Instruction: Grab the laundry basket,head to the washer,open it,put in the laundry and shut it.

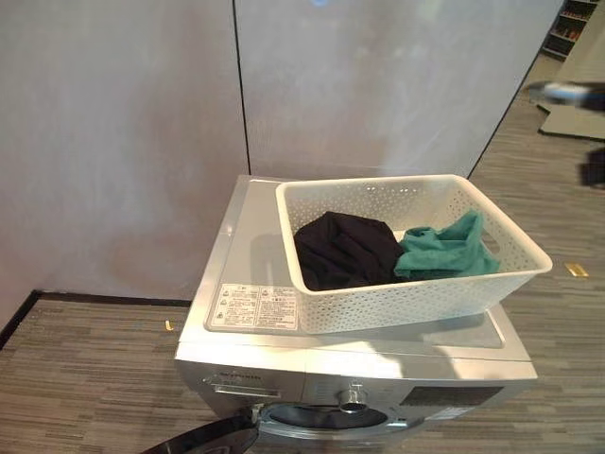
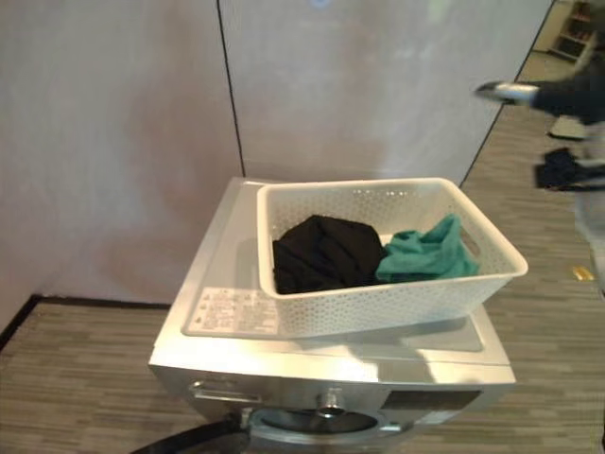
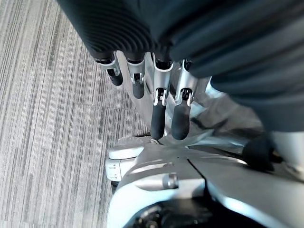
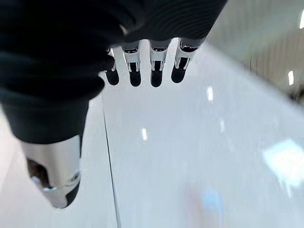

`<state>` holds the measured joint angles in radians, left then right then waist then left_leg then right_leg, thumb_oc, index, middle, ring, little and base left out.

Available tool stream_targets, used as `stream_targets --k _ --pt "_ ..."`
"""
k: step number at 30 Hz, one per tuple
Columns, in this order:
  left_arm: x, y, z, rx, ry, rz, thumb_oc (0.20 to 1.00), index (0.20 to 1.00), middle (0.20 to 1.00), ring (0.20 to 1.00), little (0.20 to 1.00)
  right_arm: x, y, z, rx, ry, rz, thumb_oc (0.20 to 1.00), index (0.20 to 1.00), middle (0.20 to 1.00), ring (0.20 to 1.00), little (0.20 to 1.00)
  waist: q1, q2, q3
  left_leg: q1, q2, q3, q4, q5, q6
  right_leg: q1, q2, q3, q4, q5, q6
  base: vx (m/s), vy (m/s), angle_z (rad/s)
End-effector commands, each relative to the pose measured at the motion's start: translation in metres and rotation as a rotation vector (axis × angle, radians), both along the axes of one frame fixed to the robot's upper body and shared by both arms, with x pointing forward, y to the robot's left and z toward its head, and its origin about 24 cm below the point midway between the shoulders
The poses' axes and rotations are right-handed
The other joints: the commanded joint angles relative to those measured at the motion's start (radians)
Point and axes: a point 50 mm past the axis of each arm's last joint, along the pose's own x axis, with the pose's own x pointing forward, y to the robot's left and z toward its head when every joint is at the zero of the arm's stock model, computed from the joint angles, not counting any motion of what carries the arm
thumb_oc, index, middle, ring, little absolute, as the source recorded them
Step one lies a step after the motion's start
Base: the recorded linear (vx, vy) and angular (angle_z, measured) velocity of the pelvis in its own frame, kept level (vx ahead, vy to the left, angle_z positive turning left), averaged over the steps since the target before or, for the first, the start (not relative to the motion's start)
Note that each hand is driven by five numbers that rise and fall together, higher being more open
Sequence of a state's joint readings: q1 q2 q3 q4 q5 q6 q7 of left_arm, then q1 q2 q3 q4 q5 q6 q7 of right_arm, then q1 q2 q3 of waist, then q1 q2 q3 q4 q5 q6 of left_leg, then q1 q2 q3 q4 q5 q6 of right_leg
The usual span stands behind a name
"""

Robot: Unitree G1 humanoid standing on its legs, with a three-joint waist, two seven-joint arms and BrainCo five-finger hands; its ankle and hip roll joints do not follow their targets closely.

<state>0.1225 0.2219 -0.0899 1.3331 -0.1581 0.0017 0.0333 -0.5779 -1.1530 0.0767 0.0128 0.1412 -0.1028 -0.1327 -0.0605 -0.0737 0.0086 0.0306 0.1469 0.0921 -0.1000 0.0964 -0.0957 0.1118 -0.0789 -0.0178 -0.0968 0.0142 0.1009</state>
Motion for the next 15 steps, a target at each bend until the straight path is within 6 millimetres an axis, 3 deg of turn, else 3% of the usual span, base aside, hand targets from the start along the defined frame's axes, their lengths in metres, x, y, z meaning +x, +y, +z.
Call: stream_targets --k 1,4,10,15 --pt "0.053 0.0 0.004 -0.021 -0.128 -0.042 1.0 1.0 1.0 1.0 1.0 0.0 -0.018 0.006 -0.002 0.117 -0.035 1.0 1.0 1.0 1.0 1.0 0.029 -0.004 0.01 0.095 0.005 -0.009 0.027 -0.143 0.022 -0.112 -0.083 -0.061 0.07 0.004 0.057 0.0 -0.006 0.15" --pt "0.05 -0.002 0.003 -0.054 -0.125 -0.024 1.0 1.0 1.0 1.0 1.0 0.004 -0.018 -0.005 -0.043 0.275 0.023 1.0 1.0 1.0 1.0 1.0 0.034 -0.018 0.015 0.092 0.013 -0.018 0.026 -0.137 0.014 -0.109 -0.081 -0.073 0.072 -0.001 0.056 0.01 -0.007 0.15" --pt "0.046 0.003 0.004 -0.061 -0.146 0.026 1.0 1.0 1.0 1.0 1.0 -0.002 -0.007 0.0 -0.174 0.402 0.112 1.0 1.0 1.0 1.0 1.0 0.04 -0.042 0.027 0.084 0.026 -0.021 0.025 -0.129 0.002 -0.115 -0.077 -0.091 0.088 -0.012 0.06 0.0 -0.001 0.01" --pt "0.042 0.01 0.006 -0.051 -0.153 0.051 1.0 1.0 1.0 1.0 1.0 -0.012 0.017 0.011 -0.322 0.436 0.205 1.0 1.0 1.0 1.0 1.0 0.05 -0.071 0.037 0.084 0.037 -0.021 0.022 -0.13 -0.002 -0.13 -0.075 -0.096 0.111 -0.019 0.062 0.0 -0.006 0.02"
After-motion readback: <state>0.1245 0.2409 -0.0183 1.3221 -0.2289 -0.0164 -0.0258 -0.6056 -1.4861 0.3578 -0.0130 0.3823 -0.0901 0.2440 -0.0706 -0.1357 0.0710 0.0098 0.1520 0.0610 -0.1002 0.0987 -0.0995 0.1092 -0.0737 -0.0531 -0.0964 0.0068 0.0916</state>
